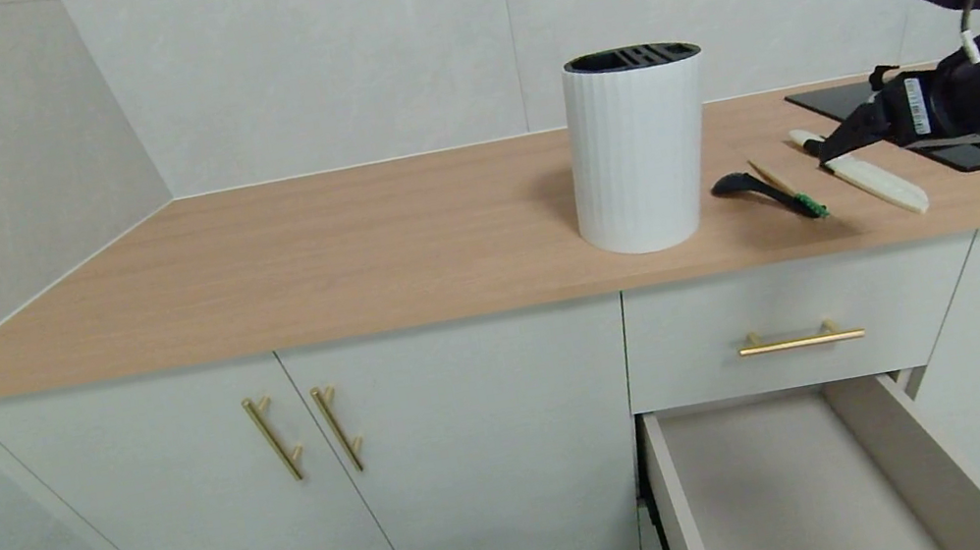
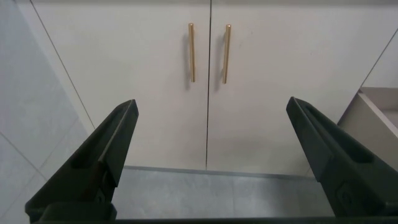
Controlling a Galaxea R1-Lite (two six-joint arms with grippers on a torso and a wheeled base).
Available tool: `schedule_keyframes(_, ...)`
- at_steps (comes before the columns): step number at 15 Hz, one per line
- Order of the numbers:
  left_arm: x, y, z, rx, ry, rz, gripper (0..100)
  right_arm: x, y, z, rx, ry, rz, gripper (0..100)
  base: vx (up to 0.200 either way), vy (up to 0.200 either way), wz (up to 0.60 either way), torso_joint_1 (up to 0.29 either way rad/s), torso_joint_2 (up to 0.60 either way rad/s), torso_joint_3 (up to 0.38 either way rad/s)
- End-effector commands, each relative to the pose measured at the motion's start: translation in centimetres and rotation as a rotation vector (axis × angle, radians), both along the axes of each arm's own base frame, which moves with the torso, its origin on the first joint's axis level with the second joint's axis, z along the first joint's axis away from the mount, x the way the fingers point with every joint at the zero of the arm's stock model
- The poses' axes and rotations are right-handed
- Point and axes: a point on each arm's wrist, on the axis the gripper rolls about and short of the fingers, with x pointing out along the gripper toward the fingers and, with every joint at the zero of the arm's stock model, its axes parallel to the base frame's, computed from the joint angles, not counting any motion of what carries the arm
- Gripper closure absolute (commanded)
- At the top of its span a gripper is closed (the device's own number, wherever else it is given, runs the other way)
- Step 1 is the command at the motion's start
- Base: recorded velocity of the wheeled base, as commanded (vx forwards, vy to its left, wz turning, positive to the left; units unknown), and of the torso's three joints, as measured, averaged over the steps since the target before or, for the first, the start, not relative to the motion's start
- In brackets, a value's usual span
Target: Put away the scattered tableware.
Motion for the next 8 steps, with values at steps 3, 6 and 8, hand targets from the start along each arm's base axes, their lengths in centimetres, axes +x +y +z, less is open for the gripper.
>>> schedule_keyframes(3, 0.0, 0.0, 0.0, 0.0, 0.001, 0.001, 0, 6.4, -0.7, -4.6, -0.024, 0.179, -0.065, 0, 0.0, 0.0, 0.0, 0.0, 0.0, 0.0)
schedule_keyframes(6, 0.0, 0.0, 0.0, 0.0, 0.001, 0.001, 0, 6.9, -0.8, -5.0, -0.024, 0.195, -0.074, 0, 0.0, 0.0, 0.0, 0.0, 0.0, 0.0)
schedule_keyframes(8, 0.0, 0.0, 0.0, 0.0, 0.003, 0.001, 0, 7.4, -0.7, -5.4, -0.02, 0.191, -0.071, 0, 0.0, 0.0, 0.0, 0.0, 0.0, 0.0)
